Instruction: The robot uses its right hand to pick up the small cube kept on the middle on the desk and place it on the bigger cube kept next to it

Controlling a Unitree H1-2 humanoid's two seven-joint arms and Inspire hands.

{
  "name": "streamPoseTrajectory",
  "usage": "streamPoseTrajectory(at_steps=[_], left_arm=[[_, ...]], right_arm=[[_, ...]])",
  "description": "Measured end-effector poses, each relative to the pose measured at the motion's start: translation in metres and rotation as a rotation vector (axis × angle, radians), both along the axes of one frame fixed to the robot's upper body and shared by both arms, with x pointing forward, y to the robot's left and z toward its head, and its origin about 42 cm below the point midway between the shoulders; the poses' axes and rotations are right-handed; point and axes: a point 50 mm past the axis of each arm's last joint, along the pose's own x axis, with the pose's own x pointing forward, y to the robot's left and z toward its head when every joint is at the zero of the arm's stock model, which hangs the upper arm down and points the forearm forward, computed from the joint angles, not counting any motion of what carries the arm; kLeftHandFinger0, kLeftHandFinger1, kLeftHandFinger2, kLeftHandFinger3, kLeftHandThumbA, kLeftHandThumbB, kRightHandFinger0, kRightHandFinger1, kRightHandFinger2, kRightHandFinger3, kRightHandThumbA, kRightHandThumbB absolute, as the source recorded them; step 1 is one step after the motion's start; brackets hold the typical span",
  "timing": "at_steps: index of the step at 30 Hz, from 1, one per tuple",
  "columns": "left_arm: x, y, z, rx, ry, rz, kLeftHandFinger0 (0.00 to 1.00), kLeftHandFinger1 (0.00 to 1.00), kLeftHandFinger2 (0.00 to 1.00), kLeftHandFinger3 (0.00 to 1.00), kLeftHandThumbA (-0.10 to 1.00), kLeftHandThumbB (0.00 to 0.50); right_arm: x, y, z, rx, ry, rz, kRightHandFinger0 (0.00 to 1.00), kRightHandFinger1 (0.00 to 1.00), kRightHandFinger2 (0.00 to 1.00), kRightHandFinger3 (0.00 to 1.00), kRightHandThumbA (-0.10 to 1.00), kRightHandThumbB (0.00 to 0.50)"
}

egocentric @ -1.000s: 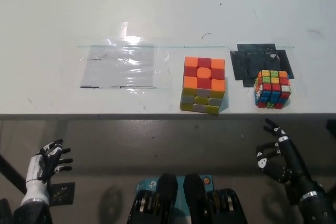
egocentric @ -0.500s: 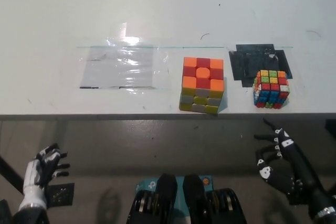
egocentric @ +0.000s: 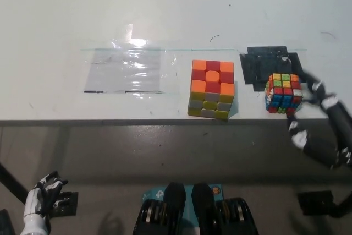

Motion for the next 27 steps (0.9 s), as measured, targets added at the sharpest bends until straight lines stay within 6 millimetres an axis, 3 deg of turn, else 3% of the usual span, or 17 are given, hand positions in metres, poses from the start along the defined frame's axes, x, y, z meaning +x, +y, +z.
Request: streamPoseTrajectory(at_steps=[4,9,10,11,12,15,18,23,27], left_arm=[[0.000,-0.001,-0.001,0.001,0.005,-0.003,0.46,0.52,0.65,0.72,0.62,0.060],[-0.001,-0.001,-0.003,0.000,0.013,-0.004,0.47,0.52,0.64,0.69,0.65,0.083],[-0.001,-0.001,-0.004,0.000,0.015,-0.004,0.46,0.51,0.63,0.68,0.65,0.085],[-0.001,-0.001,-0.004,-0.001,0.016,-0.004,0.44,0.50,0.63,0.67,0.65,0.089],[-0.001,0.000,-0.005,-0.001,0.019,-0.004,0.44,0.50,0.63,0.67,0.65,0.089],[-0.002,0.000,-0.007,-0.003,0.028,-0.003,0.43,0.49,0.61,0.65,0.66,0.116],[-0.002,0.000,-0.008,-0.004,0.030,-0.002,0.47,0.52,0.62,0.65,0.67,0.117],[0.000,0.001,-0.006,-0.004,0.026,-0.003,0.45,0.50,0.60,0.61,0.69,0.104],[0.000,0.002,-0.006,-0.005,0.024,-0.001,0.45,0.50,0.58,0.57,0.71,0.106]], right_arm=[[0.016,-0.005,0.020,-0.053,-0.048,0.008,0.93,1.00,1.00,1.00,0.44,0.351],[0.033,-0.005,0.025,-0.087,-0.041,0.023,0.92,1.00,1.00,1.00,0.52,0.377],[0.037,-0.004,0.024,-0.093,-0.035,0.026,1.00,1.00,1.00,1.00,0.57,0.381],[0.039,-0.004,0.022,-0.099,-0.028,0.030,1.00,1.00,1.00,1.00,0.59,0.401],[0.045,-0.003,0.020,-0.113,-0.010,0.038,1.00,1.00,1.00,1.00,0.59,0.399],[0.059,-0.001,0.013,-0.157,0.045,0.058,1.00,1.00,1.00,1.00,0.69,0.484],[0.075,0.000,0.007,-0.215,0.093,0.072,1.00,1.00,1.00,1.00,0.75,0.500],[0.106,0.003,-0.016,-0.295,0.191,0.081,1.00,1.00,1.00,1.00,0.64,0.500],[0.122,0.004,-0.039,-0.320,0.264,0.084,1.00,1.00,1.00,1.00,0.63,0.500]])
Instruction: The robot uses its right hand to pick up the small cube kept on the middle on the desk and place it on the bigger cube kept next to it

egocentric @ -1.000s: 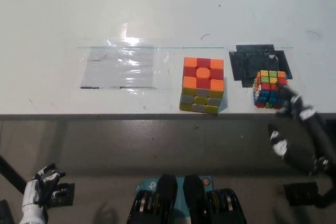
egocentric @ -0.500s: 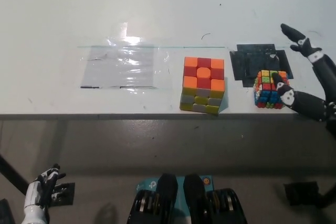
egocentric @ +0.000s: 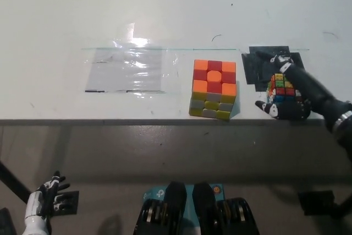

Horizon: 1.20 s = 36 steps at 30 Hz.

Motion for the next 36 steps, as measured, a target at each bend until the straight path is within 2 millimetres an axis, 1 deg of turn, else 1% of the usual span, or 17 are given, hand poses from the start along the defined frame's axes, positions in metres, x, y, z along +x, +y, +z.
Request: streamPoseTrajectory(at_steps=[3,6,9,12,15,17,20,22,23,26,27,28,29,30,33,34,36], left_arm=[[0.001,0.000,0.000,-0.001,-0.001,0.000,0.44,0.49,0.55,0.55,0.73,0.097],[0.001,0.000,0.000,-0.003,-0.001,0.001,0.45,0.49,0.55,0.54,0.73,0.108],[0.002,0.000,0.001,-0.008,-0.004,0.002,0.43,0.47,0.54,0.54,0.76,0.105],[0.001,0.000,0.000,-0.008,-0.004,0.003,0.42,0.47,0.53,0.52,0.76,0.100],[0.001,0.000,0.001,-0.009,-0.004,0.003,0.41,0.46,0.54,0.50,0.78,0.099],[0.001,0.000,0.000,-0.010,-0.004,0.004,0.39,0.43,0.50,0.47,0.76,0.106],[0.001,0.000,0.000,-0.015,-0.006,0.009,0.37,0.41,0.49,0.44,0.76,0.098],[0.001,0.000,0.000,-0.017,-0.006,0.010,0.34,0.39,0.50,0.47,0.77,0.081],[0.001,0.000,0.000,-0.017,-0.006,0.010,0.34,0.39,0.50,0.48,0.77,0.084],[0.001,0.000,0.000,-0.017,-0.007,0.010,0.37,0.42,0.51,0.49,0.77,0.083],[0.001,0.000,0.000,-0.017,-0.007,0.010,0.37,0.42,0.50,0.47,0.77,0.078],[0.001,0.000,0.001,-0.017,-0.008,0.010,0.39,0.42,0.49,0.46,0.76,0.084],[0.001,0.000,0.001,-0.018,-0.008,0.010,0.40,0.43,0.51,0.48,0.78,0.095],[0.001,0.000,0.001,-0.018,-0.008,0.010,0.39,0.42,0.49,0.47,0.79,0.105],[0.001,0.000,0.001,-0.018,-0.008,0.010,0.37,0.41,0.48,0.45,0.81,0.112],[0.002,0.000,0.001,-0.018,-0.009,0.009,0.37,0.41,0.48,0.44,0.82,0.126],[0.002,0.000,0.001,-0.018,-0.010,0.009,0.39,0.44,0.49,0.45,0.82,0.127]], right_arm=[[0.010,-0.003,-0.012,-0.012,0.030,-0.011,1.00,1.00,1.00,1.00,0.62,0.500],[0.016,-0.006,-0.013,-0.021,0.023,-0.009,1.00,1.00,1.00,1.00,0.60,0.489],[0.021,-0.008,-0.013,-0.028,0.017,-0.009,1.00,1.00,1.00,1.00,0.59,0.492],[0.022,-0.009,-0.013,-0.037,0.008,-0.003,1.00,1.00,1.00,1.00,0.58,0.493],[0.022,-0.012,-0.014,-0.048,-0.001,0.002,1.00,1.00,1.00,1.00,0.61,0.499],[0.023,-0.016,-0.014,-0.056,-0.006,0.001,1.00,1.00,1.00,1.00,0.59,0.495],[0.023,-0.022,-0.011,-0.064,-0.015,-0.003,1.00,1.00,1.00,1.00,0.58,0.490],[0.023,-0.025,-0.009,-0.066,-0.021,-0.006,1.00,1.00,1.00,1.00,0.58,0.491],[0.023,-0.026,-0.008,-0.066,-0.025,-0.005,1.00,1.00,1.00,1.00,0.58,0.491],[0.022,-0.025,-0.005,-0.064,-0.038,0.003,1.00,1.00,1.00,1.00,0.59,0.488],[0.022,-0.025,-0.004,-0.064,-0.041,0.005,1.00,1.00,1.00,1.00,0.60,0.489],[0.022,-0.024,-0.004,-0.065,-0.044,0.008,1.00,1.00,1.00,1.00,0.59,0.483],[0.021,-0.024,-0.004,-0.066,-0.047,0.012,1.00,1.00,1.00,1.00,0.58,0.481],[0.021,-0.024,-0.003,-0.067,-0.049,0.014,1.00,1.00,1.00,1.00,0.58,0.481],[0.021,-0.023,-0.003,-0.071,-0.052,0.019,1.00,1.00,1.00,1.00,0.58,0.483],[0.021,-0.023,-0.003,-0.072,-0.052,0.020,1.00,1.00,1.00,1.00,0.58,0.483],[0.021,-0.023,-0.003,-0.075,-0.052,0.020,1.00,1.00,1.00,1.00,0.57,0.476]])
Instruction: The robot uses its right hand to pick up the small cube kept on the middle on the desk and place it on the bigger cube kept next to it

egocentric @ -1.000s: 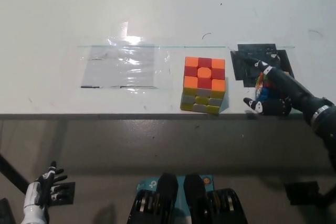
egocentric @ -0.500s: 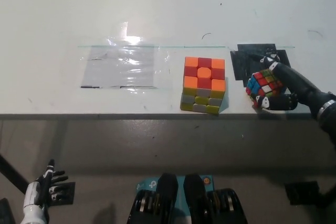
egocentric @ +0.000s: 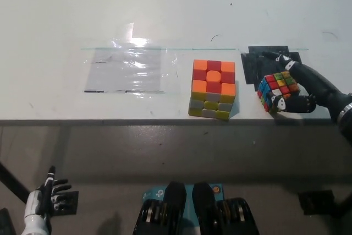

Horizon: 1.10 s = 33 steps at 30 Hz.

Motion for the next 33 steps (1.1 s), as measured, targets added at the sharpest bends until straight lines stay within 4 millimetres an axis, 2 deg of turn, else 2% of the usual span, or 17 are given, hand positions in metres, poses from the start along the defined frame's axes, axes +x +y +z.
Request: streamPoseTrajectory(at_steps=[2,6,8,10,12,15,16,20,22,29,31,33], left_arm=[[0.001,0.000,0.001,0.000,-0.002,-0.001,0.39,0.43,0.48,0.43,0.82,0.132],[0.004,0.000,0.002,-0.002,-0.006,-0.001,0.39,0.43,0.47,0.45,0.83,0.111],[0.005,0.000,0.003,-0.004,-0.008,0.000,0.42,0.44,0.48,0.44,0.82,0.095],[0.006,0.000,0.004,-0.005,-0.011,0.001,0.42,0.43,0.45,0.42,0.83,0.106],[0.007,0.001,0.005,-0.004,-0.012,0.001,0.40,0.41,0.43,0.40,0.84,0.088],[0.009,0.003,0.006,0.000,-0.016,0.001,0.40,0.42,0.44,0.44,0.85,0.062],[0.009,0.003,0.007,0.001,-0.017,0.001,0.41,0.43,0.44,0.47,0.86,0.067],[0.010,0.004,0.007,0.002,-0.015,0.000,0.40,0.43,0.44,0.44,0.86,0.073],[0.011,0.004,0.007,0.002,-0.012,0.000,0.42,0.44,0.42,0.43,0.87,0.096],[0.017,0.006,0.010,0.006,-0.018,-0.005,0.43,0.44,0.42,0.46,0.91,0.051],[0.021,0.006,0.012,0.009,-0.022,-0.008,0.43,0.45,0.44,0.49,0.92,0.053],[0.024,0.006,0.015,0.010,-0.028,-0.009,0.44,0.46,0.45,0.48,0.94,0.045]], right_arm=[[0.000,0.000,0.000,-0.003,0.001,0.000,1.00,1.00,1.00,1.00,0.55,0.478],[0.001,0.000,-0.004,-0.021,0.012,-0.001,1.00,1.00,1.00,1.00,0.53,0.469],[0.001,0.000,-0.007,-0.029,0.022,-0.001,1.00,1.00,1.00,1.00,0.52,0.473],[0.003,-0.001,-0.012,-0.038,0.039,-0.008,1.00,1.00,1.00,1.00,0.50,0.461],[0.004,-0.004,-0.017,-0.047,0.053,-0.019,1.00,1.00,1.00,1.00,0.50,0.460],[0.007,-0.007,-0.021,-0.056,0.062,-0.030,1.00,1.00,1.00,1.00,0.50,0.460],[0.008,-0.008,-0.023,-0.059,0.067,-0.035,1.00,1.00,1.00,1.00,0.50,0.462],[0.014,-0.014,-0.031,-0.074,0.085,-0.062,1.00,1.00,1.00,1.00,0.52,0.467],[0.018,-0.016,-0.032,-0.082,0.087,-0.071,1.00,1.00,1.00,1.00,0.53,0.452],[0.031,-0.015,-0.034,-0.135,0.093,-0.080,1.00,1.00,1.00,1.00,0.51,0.385],[0.033,-0.010,-0.032,-0.171,0.085,-0.065,1.00,1.00,1.00,1.00,0.47,0.382],[0.034,-0.007,-0.030,-0.198,0.078,-0.054,1.00,1.00,1.00,1.00,0.39,0.372]])
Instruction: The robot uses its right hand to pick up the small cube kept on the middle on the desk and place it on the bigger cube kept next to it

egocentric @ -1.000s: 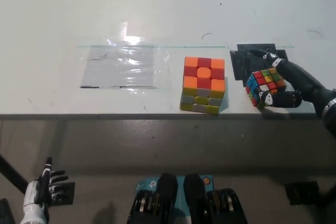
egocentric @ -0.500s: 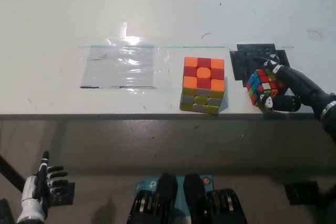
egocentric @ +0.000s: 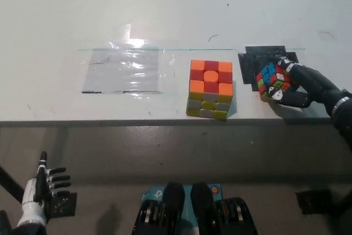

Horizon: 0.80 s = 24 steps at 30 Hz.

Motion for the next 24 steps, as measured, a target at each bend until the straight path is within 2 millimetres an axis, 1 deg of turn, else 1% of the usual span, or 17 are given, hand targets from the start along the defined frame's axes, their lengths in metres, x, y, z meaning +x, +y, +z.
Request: streamPoseTrajectory(at_steps=[3,4,6,8,9,11,12,14,15,16,17,18,19,20,21,22,24], left_arm=[[0.001,0.000,0.001,0.001,0.000,-0.001,0.43,0.46,0.46,0.49,0.96,0.023],[0.002,0.000,0.001,0.001,0.001,-0.002,0.45,0.47,0.49,0.51,0.97,0.004],[0.002,0.000,0.002,0.001,0.002,-0.002,0.46,0.49,0.52,0.55,0.99,0.000],[0.003,0.000,0.002,0.001,0.003,-0.002,0.47,0.49,0.54,0.58,1.00,0.000],[0.004,0.000,0.003,0.001,0.003,-0.002,0.48,0.49,0.52,0.58,1.00,0.000],[0.006,0.000,0.004,0.001,0.000,-0.003,0.49,0.49,0.52,0.57,1.00,0.000],[0.007,0.000,0.005,0.002,-0.001,-0.004,0.49,0.49,0.52,0.55,1.00,0.000],[0.008,0.000,0.006,0.002,-0.004,-0.005,0.50,0.51,0.53,0.56,1.00,0.000],[0.009,0.000,0.006,0.001,-0.005,-0.005,0.50,0.52,0.53,0.56,1.00,0.000],[0.009,0.000,0.006,0.001,-0.006,-0.005,0.51,0.53,0.54,0.57,1.00,0.001],[0.010,0.000,0.007,0.001,-0.006,-0.005,0.51,0.53,0.54,0.57,1.00,0.006],[0.010,0.000,0.007,0.001,-0.006,-0.005,0.52,0.52,0.54,0.56,1.00,0.011],[0.010,0.000,0.007,0.001,-0.006,-0.005,0.52,0.52,0.54,0.56,1.00,0.011],[0.010,0.000,0.007,0.001,-0.006,-0.006,0.52,0.53,0.54,0.56,1.00,0.008],[0.010,0.000,0.007,0.001,-0.006,-0.006,0.52,0.52,0.51,0.52,1.00,0.043],[0.010,0.000,0.007,0.001,-0.006,-0.005,0.51,0.51,0.49,0.50,1.00,0.058],[0.011,0.000,0.007,0.001,-0.006,-0.006,0.51,0.51,0.50,0.52,1.00,0.049]], right_arm=[[0.002,0.003,0.001,-0.023,-0.008,0.014,1.00,1.00,1.00,1.00,0.40,0.348],[0.002,0.003,0.001,-0.031,-0.009,0.019,0.82,0.86,1.00,1.00,0.38,0.309],[0.003,0.005,0.001,-0.049,-0.022,0.029,0.37,0.37,0.69,1.00,0.30,0.260],[0.003,0.007,0.001,-0.062,-0.041,0.030,0.13,0.13,0.52,1.00,0.23,0.238],[0.004,0.007,0.002,-0.070,-0.053,0.030,0.01,0.01,0.33,1.00,0.14,0.208],[0.004,0.009,0.002,-0.087,-0.081,0.034,0.00,0.00,0.19,1.00,0.00,0.175],[0.003,0.011,0.002,-0.094,-0.098,0.040,0.00,0.00,0.18,1.00,-0.10,0.121],[0.003,0.015,0.002,-0.102,-0.127,0.053,0.00,0.00,0.10,1.00,-0.10,0.014],[0.003,0.018,0.000,-0.112,-0.144,0.061,0.00,0.04,0.11,1.00,-0.10,0.001],[0.003,0.019,-0.001,-0.119,-0.159,0.068,0.00,0.01,0.04,1.00,-0.10,0.000],[0.003,0.020,-0.003,-0.125,-0.178,0.072,0.00,0.09,0.09,0.96,-0.10,0.000],[0.003,0.022,-0.006,-0.134,-0.206,0.079,0.00,0.19,0.25,0.79,-0.10,0.000],[0.003,0.023,-0.008,-0.141,-0.226,0.084,0.00,0.27,0.40,0.72,-0.10,0.000],[0.003,0.024,-0.009,-0.147,-0.244,0.089,0.00,0.29,0.47,0.62,-0.10,0.000],[0.003,0.025,-0.011,-0.151,-0.255,0.093,0.01,0.29,0.46,0.34,-0.10,0.000],[0.002,0.027,-0.012,-0.161,-0.282,0.100,0.00,0.23,0.39,0.24,-0.10,0.023],[0.002,0.029,-0.017,-0.174,-0.316,0.104,0.00,0.19,0.38,0.16,-0.10,0.001]])
